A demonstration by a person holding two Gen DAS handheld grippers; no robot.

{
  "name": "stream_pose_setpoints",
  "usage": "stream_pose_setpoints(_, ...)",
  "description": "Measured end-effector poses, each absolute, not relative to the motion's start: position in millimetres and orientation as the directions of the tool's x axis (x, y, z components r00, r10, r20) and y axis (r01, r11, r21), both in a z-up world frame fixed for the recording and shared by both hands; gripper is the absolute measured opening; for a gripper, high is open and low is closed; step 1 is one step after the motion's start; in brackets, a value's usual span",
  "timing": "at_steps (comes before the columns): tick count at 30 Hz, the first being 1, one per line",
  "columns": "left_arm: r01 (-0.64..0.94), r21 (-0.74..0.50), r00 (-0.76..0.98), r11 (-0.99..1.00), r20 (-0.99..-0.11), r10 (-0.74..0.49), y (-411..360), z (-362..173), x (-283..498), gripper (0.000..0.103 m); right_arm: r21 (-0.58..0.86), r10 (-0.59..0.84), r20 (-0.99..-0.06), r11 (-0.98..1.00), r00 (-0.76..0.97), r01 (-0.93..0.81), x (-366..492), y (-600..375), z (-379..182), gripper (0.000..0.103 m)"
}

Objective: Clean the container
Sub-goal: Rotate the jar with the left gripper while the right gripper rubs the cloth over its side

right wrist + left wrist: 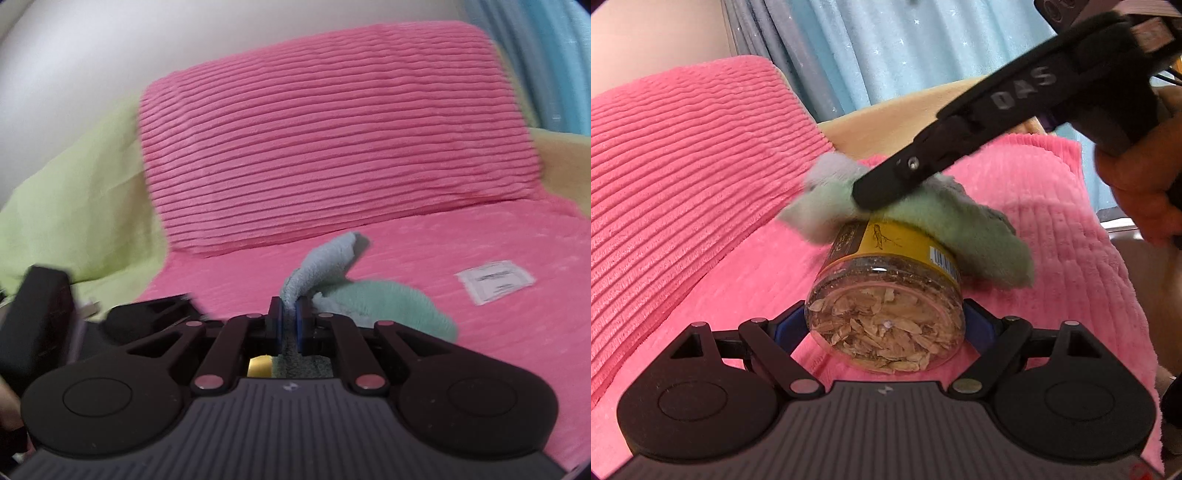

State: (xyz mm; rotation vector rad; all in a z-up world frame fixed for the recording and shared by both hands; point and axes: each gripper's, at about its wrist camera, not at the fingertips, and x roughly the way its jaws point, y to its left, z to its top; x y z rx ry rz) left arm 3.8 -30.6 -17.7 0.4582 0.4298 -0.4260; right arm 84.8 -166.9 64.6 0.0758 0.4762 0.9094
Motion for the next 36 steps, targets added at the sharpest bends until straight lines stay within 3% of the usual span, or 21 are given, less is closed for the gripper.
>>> stream_pose_setpoints(5,0.48,0.328,0.826,0.814,-0.482,-0.292,-30.7,-17.5,1.5,0.087,0.261,0.81,-0.368,0.56,0.456,-0.786,79.0,-159.2,65.4,0.005)
stream_pose_setpoints(10,0.478,0.34,0.829,0.81,-0.478,-0.289,-34.3,-17.6,0.8,0.087,0.259,0.73,-0.36,0.676,0.581,-0.69,95.0,-170.2,64.2,0.004)
stream_pose_setpoints(15,0.513,0.322,0.809,0.796,-0.492,-0.322,-15.0,-15.3,10.2,0.088,0.307,0.728,-0.352,0.683,0.588,-0.662,100.4,-177.2,62.7,0.004)
stream_pose_setpoints(23,0.515,-0.101,0.717,0.851,-0.494,-0.492,25.7,-10.4,32.4,0.09,0.322,0.729,-0.351,0.683,0.587,-0.656,105.1,-180.1,62.5,0.004)
stream_pose_setpoints(28,0.481,-0.275,0.686,0.832,-0.473,-0.553,43.4,-14.0,45.2,0.088,0.333,0.728,-0.35,0.685,0.59,-0.647,103.0,-179.2,60.9,0.004)
stream_pose_setpoints(33,0.5,-0.21,0.701,0.84,-0.472,-0.535,39.2,-11.8,47.7,0.087,0.331,0.717,-0.353,0.696,0.601,-0.637,102.6,-181.2,62.3,0.004)
stream_pose_setpoints(36,0.527,-0.027,0.739,0.85,-0.479,-0.474,23.7,-10.9,39.7,0.087,0.316,0.702,-0.353,0.712,0.619,-0.627,101.7,-183.5,63.3,0.004)
